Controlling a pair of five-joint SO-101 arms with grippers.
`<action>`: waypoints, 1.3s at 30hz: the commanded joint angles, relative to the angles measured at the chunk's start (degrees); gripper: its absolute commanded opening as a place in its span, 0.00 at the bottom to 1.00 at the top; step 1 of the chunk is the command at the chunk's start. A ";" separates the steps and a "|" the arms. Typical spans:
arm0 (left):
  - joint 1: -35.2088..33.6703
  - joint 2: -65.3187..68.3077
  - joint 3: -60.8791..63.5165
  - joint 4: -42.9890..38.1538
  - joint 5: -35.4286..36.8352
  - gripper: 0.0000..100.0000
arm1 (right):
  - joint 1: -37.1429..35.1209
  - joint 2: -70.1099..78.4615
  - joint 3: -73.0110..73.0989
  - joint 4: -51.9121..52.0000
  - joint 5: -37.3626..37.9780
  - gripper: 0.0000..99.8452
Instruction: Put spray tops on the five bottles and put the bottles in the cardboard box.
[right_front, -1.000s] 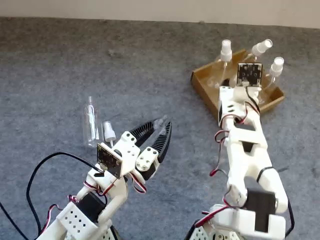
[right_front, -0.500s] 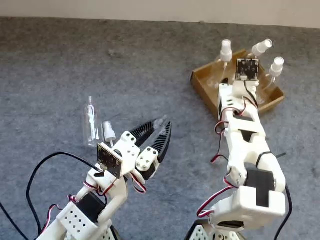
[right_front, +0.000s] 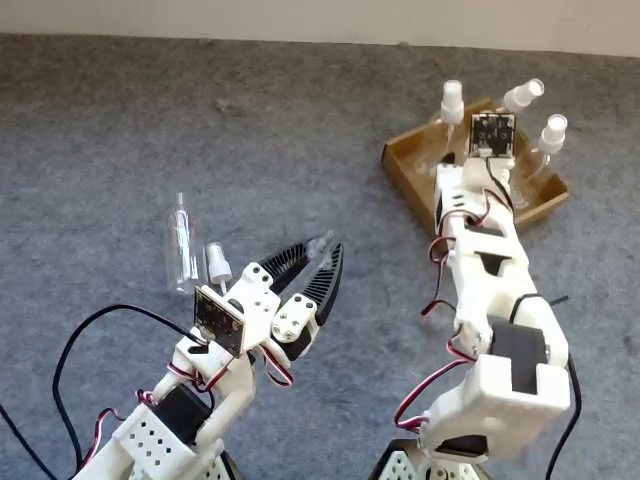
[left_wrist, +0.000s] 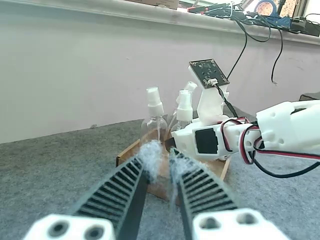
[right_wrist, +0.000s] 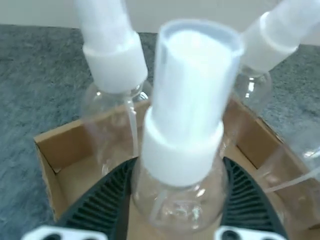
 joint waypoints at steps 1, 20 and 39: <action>-0.57 0.31 1.36 -1.32 -0.09 0.00 | 0.75 0.66 -2.59 -0.75 0.62 0.18; -0.57 0.31 1.36 -1.32 -0.09 0.00 | 0.75 1.19 -2.59 -0.84 0.62 0.18; -0.57 0.31 1.36 -1.32 -0.09 0.00 | 0.75 0.84 -2.51 -0.48 0.62 0.29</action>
